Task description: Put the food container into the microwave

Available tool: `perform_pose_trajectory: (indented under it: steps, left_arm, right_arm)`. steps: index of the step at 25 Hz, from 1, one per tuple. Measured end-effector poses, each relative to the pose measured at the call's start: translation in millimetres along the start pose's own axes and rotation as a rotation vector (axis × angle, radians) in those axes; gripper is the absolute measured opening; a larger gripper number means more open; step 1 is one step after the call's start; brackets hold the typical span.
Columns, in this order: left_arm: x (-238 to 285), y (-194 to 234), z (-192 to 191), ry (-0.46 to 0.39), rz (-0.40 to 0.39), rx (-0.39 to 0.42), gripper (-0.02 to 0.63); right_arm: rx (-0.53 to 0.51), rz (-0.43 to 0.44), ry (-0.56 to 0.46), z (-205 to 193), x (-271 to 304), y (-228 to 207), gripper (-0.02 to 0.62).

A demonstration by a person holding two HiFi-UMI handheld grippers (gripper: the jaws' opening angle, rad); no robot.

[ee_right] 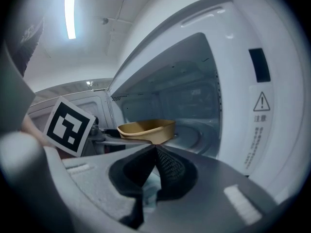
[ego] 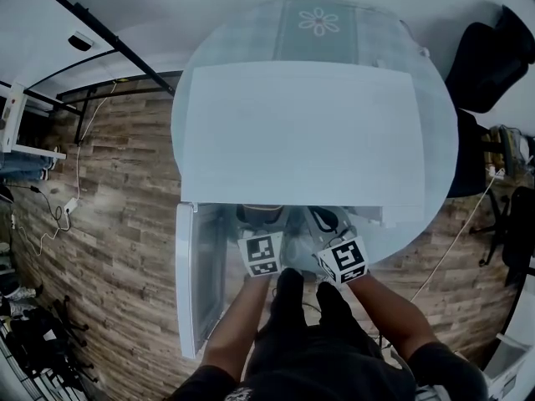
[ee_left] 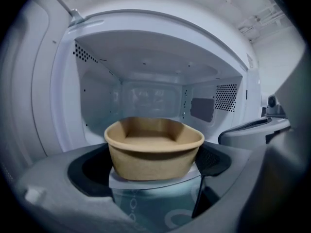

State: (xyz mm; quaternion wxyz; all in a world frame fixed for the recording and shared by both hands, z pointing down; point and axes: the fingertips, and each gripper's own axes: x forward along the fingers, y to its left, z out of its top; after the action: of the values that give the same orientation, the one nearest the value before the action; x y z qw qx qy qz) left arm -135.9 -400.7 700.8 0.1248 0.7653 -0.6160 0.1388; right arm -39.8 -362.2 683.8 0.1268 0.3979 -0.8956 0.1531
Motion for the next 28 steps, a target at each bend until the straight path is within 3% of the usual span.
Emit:
perform_pose_trajectory:
  steps: [17,28]
  left_arm:
    - [20.8,-7.8,-12.8,0.038,-0.006,-0.015,0.526]
    - [-21.4,-14.2,-10.7,0.032,0.036,-0.042,0.537]
  right_arm:
    - [0.016,-0.039,0.000,-0.8,-12.9,-16.1,0.002]
    - [0.000,-0.009,-0.021,8.8,-34.2,-3.6,0.002]
